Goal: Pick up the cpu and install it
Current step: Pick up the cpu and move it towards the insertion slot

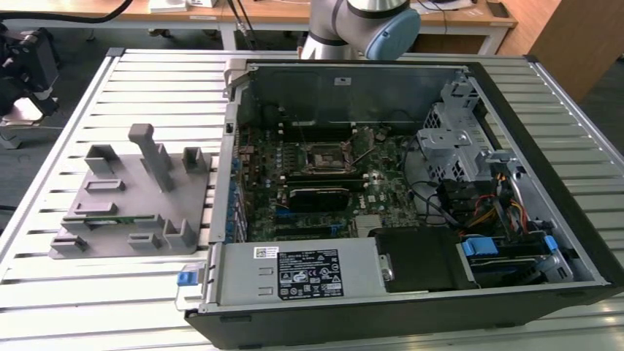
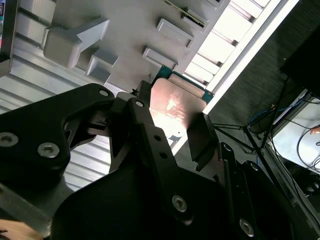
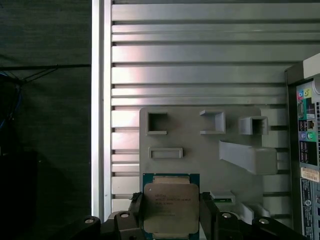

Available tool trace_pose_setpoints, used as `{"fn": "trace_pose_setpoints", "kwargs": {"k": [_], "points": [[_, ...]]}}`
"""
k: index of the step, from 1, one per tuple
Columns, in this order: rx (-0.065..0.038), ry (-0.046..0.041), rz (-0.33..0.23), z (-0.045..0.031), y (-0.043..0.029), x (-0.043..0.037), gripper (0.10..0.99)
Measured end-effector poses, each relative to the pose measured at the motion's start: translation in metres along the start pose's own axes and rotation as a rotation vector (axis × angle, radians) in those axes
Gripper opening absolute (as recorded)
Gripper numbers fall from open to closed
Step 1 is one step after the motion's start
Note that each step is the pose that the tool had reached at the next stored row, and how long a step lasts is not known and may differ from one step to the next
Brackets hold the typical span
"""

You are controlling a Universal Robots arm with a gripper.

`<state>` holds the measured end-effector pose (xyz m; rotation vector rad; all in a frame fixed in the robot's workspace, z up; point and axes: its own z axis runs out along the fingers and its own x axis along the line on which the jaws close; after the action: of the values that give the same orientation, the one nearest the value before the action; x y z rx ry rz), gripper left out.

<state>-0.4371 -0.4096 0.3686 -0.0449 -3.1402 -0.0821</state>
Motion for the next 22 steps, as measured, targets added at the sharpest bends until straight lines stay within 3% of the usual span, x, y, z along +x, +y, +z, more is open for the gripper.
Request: {"fn": "trace_pose_setpoints", "kwargs": {"k": [22], "points": [[0.0, 0.0001, 0.0, -0.0057, 0.0003, 0.0, 0.537]]}}
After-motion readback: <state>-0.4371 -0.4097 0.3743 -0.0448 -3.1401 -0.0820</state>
